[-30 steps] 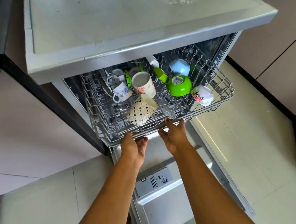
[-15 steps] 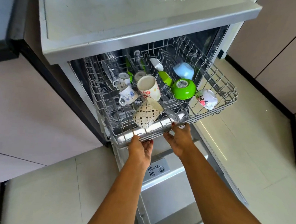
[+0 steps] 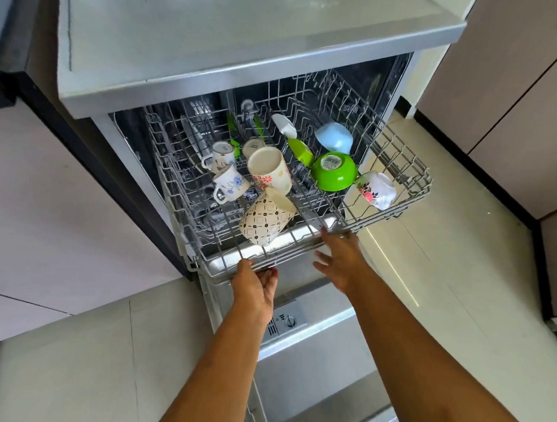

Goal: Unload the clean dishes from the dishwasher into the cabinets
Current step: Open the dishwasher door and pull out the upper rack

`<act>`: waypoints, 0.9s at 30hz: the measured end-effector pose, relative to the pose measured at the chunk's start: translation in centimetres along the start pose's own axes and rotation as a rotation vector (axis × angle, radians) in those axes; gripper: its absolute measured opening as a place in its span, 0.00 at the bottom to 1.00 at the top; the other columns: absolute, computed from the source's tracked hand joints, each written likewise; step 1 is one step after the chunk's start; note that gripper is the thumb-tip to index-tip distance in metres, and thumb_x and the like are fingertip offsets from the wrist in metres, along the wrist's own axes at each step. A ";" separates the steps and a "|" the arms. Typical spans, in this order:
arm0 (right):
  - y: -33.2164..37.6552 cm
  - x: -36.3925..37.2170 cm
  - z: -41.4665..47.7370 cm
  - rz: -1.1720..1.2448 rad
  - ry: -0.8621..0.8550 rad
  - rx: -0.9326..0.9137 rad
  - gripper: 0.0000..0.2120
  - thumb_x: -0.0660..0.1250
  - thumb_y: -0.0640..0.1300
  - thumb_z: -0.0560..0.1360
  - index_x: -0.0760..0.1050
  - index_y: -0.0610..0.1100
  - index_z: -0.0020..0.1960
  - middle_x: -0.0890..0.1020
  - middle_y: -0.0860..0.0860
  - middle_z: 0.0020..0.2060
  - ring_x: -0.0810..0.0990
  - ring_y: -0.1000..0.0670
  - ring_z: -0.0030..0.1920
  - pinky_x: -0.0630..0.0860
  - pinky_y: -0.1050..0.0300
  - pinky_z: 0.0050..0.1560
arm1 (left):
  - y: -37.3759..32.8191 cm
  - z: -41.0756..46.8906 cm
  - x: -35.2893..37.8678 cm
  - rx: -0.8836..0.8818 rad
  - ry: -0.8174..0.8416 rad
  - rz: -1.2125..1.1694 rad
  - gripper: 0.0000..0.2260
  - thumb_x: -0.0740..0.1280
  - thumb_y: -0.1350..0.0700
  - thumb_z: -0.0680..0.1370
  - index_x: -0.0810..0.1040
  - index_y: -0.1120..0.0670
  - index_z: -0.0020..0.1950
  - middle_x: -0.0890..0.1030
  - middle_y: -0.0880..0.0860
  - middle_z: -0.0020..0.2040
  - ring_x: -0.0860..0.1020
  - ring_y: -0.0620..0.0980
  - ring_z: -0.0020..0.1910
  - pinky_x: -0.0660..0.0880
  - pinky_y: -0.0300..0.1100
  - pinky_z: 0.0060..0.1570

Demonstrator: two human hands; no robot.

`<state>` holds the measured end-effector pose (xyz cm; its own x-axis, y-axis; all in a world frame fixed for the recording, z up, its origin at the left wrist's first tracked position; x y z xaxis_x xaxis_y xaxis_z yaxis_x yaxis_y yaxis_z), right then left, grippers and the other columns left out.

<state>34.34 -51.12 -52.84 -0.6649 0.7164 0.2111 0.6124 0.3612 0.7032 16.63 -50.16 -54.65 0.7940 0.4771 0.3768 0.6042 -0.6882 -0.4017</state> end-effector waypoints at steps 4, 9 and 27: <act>1.6 -1.7 1.6 0.001 -0.073 0.013 0.15 0.61 0.42 0.79 0.67 0.41 0.65 0.76 0.45 0.43 0.73 0.50 0.35 0.76 0.53 0.38 | 0.6 0.4 -0.1 0.026 -0.010 0.046 0.15 0.63 0.47 0.78 0.73 0.57 0.57 0.77 0.56 0.41 0.78 0.50 0.39 0.78 0.39 0.39; 1.6 -1.7 1.8 0.084 -0.036 0.051 0.07 0.60 0.40 0.80 0.72 0.42 0.44 0.75 0.46 0.37 0.75 0.47 0.36 0.78 0.52 0.34 | 1.5 0.5 1.7 -0.025 0.033 0.087 0.14 0.62 0.54 0.79 0.72 0.59 0.62 0.77 0.57 0.41 0.78 0.51 0.37 0.80 0.40 0.37; 0.3 -1.7 0.1 0.103 -0.001 0.060 0.05 0.59 0.42 0.80 0.69 0.41 0.54 0.73 0.46 0.43 0.76 0.43 0.43 0.76 0.50 0.36 | 1.5 -0.2 0.7 -0.013 0.001 0.008 0.10 0.60 0.58 0.80 0.71 0.63 0.58 0.77 0.59 0.39 0.79 0.53 0.36 0.81 0.42 0.36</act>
<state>35.70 -52.17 -53.05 -0.5969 0.7523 0.2789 0.7018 0.3211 0.6359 18.03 -50.99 -54.79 0.7990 0.4708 0.3741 0.5965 -0.6994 -0.3938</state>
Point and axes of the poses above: each hand's wrist, its own z-axis towards the middle knuckle, its own x-axis out of the palm, y = z × x, the point moved 8 cm from there along z, towards the middle knuckle
